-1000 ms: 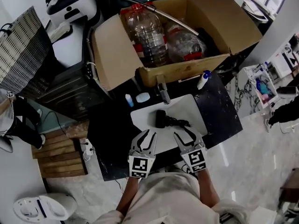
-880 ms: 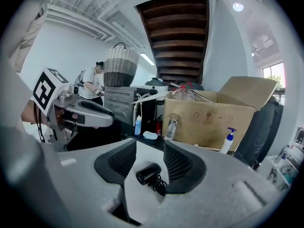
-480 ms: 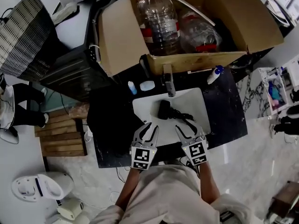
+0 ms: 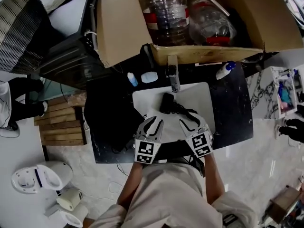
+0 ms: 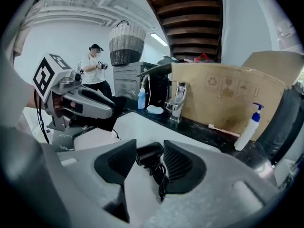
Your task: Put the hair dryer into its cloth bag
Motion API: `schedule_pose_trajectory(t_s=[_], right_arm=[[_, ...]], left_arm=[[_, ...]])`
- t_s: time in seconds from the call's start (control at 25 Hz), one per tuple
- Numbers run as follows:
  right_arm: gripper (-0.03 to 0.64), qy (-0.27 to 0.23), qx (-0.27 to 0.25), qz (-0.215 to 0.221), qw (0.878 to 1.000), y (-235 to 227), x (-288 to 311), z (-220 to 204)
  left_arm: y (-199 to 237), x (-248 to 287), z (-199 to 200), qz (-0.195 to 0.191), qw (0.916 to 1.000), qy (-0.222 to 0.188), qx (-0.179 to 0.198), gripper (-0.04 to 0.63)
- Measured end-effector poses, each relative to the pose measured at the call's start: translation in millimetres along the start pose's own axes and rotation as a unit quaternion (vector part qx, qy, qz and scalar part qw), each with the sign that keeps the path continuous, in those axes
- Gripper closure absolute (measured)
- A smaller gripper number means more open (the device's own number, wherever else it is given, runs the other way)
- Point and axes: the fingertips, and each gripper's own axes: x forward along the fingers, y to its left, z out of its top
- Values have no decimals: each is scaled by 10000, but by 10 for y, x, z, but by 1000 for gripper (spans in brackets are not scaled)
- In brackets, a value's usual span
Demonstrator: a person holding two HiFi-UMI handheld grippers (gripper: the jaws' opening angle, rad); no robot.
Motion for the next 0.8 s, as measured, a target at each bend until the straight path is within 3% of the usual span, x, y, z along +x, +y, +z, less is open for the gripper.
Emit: schedule_pose_trajectory(t_s=[0.8], right_arm=[[436, 971, -618, 702, 9909, -199, 661, -680]], left_arm=[[-154, 673, -379, -188, 9973, 565, -427, 482]])
